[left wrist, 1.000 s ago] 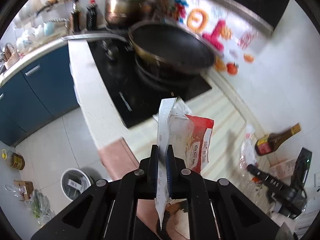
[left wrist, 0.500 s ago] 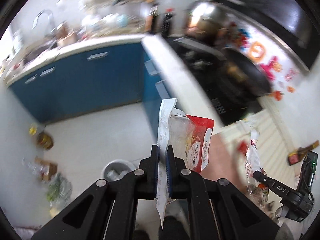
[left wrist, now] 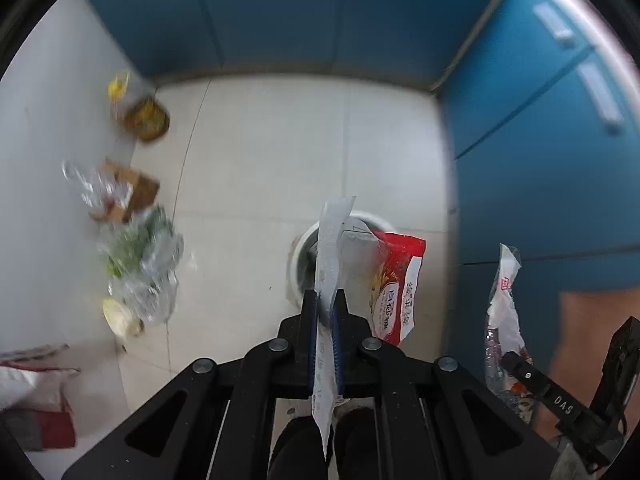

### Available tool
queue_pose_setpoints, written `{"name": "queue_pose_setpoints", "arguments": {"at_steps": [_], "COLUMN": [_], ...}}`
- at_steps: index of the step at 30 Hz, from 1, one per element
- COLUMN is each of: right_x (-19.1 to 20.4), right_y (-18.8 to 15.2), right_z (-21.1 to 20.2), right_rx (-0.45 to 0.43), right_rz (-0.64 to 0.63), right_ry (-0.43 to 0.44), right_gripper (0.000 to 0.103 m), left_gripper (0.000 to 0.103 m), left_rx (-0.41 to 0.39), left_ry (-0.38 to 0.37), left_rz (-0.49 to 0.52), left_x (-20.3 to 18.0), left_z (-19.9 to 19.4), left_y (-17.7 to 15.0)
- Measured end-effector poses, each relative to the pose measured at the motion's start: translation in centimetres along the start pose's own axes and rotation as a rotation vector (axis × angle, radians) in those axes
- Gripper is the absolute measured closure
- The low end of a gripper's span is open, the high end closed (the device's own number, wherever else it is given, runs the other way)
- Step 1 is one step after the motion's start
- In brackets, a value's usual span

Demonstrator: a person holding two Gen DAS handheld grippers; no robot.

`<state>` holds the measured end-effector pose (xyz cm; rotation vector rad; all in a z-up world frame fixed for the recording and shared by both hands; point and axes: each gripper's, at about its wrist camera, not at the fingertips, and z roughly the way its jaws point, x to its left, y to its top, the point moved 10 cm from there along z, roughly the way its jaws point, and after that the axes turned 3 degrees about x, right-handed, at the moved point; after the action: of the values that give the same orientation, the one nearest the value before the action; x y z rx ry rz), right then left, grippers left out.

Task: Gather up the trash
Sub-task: 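Carry the sugar bag and plastic bag over the white bin and open both tools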

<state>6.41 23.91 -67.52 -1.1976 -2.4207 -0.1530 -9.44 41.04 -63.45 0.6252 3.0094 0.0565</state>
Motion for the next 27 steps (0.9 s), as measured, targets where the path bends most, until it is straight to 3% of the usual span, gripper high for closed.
{"name": "queue_pose_setpoints", "arguments": {"at_steps": [6, 10, 15, 16, 17, 18, 19, 20, 21, 24, 26, 27], "right_x": [-3.0, -5.4, -5.8, -5.8, -5.7, -5.2, -4.9, -4.3, -4.0, -3.0, -2.5, -2.3], "right_y": [2.3, 3.0, 3.5, 3.8, 4.0, 4.3, 4.6, 5.1, 5.3, 6.3, 6.8, 6.8], "right_z": [18.5, 25.9, 30.1, 30.1, 30.0, 29.6, 29.3, 28.6, 27.7, 25.1, 23.0, 21.4], "right_rx": [0.156, 0.225, 0.284, 0.291, 0.291, 0.285, 0.277, 0.266, 0.247, 0.192, 0.150, 0.114], "right_rz": [-0.058, -0.079, -0.105, -0.101, -0.095, -0.094, -0.095, -0.097, -0.106, -0.150, -0.186, -0.211], "right_ry": [-0.036, -0.089, -0.126, -0.127, -0.132, -0.132, -0.129, -0.129, -0.136, -0.189, -0.245, -0.293], "right_gripper": [0.103, 0.103, 0.102, 0.099, 0.085, 0.073, 0.046, 0.028, 0.026, 0.025, 0.009, 0.006], "left_gripper": [0.099, 0.098, 0.094, 0.094, 0.093, 0.082, 0.068, 0.025, 0.000, 0.000, 0.000, 0.000], "left_rx": [0.105, 0.188, 0.210, 0.208, 0.204, 0.196, 0.182, 0.171, 0.156, 0.078, 0.033, 0.001], "left_ry": [0.014, 0.005, 0.009, 0.028, 0.041, 0.046, 0.049, 0.057, 0.070, 0.090, 0.090, 0.099], "left_rz": [-0.058, -0.066, -0.053, -0.046, -0.036, -0.030, -0.025, -0.020, -0.014, -0.007, -0.011, -0.008], "left_x": [2.0, 2.5, 2.8, 2.9, 2.9, 2.4, 2.4, 2.5, 2.9, 3.4, 3.9, 4.1], "left_z": [16.0, 22.8, 24.1, 23.9, 23.6, 23.0, 22.4, 22.0, 21.6, 19.3, 17.8, 16.4], "left_y": [0.3, -0.3, -0.2, -0.1, 0.0, 0.3, 0.5, 0.7, 1.0, 2.0, 2.4, 2.6]}}
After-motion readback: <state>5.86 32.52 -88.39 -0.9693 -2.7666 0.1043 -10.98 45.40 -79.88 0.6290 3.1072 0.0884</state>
